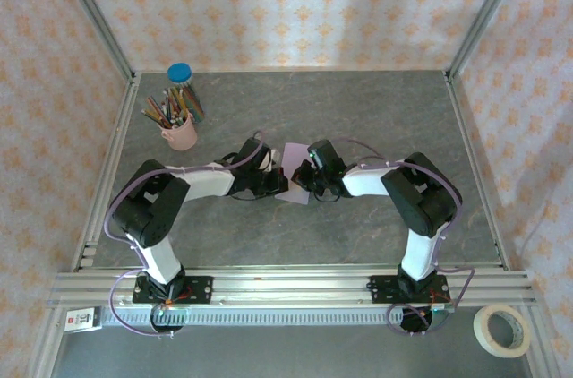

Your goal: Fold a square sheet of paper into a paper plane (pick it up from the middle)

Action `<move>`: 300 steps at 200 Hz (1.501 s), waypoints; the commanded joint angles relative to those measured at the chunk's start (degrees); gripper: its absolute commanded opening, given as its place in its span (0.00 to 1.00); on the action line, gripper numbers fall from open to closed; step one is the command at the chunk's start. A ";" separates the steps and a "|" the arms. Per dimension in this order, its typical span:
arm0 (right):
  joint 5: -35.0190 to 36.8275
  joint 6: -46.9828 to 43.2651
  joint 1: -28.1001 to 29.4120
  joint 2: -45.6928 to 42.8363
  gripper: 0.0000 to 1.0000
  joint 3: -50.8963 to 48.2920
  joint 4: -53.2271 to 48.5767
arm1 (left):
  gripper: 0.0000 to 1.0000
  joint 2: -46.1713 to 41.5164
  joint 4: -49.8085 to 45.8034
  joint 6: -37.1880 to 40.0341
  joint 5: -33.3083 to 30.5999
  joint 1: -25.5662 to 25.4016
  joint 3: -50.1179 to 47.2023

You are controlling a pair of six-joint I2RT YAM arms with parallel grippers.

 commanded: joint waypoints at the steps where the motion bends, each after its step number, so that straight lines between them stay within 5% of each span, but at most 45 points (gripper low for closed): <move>1: 3.94 0.25 -0.12 3.87 0.00 -1.29 -8.45 | 0.00 1.83 0.85 -0.56 0.88 -0.30 1.90; 192: 5.12 -2.45 -0.12 4.96 0.00 -2.87 -12.65 | 0.00 6.91 -4.24 0.41 -3.59 -0.32 2.76; 236: 7.40 -4.97 -0.39 5.94 0.00 -2.91 -15.79 | 0.00 5.11 -4.17 0.49 -0.42 1.92 -0.36; 300: 8.03 -6.37 -0.48 6.74 0.00 -2.24 -17.24 | 0.00 3.35 -11.96 8.93 1.93 3.41 -4.18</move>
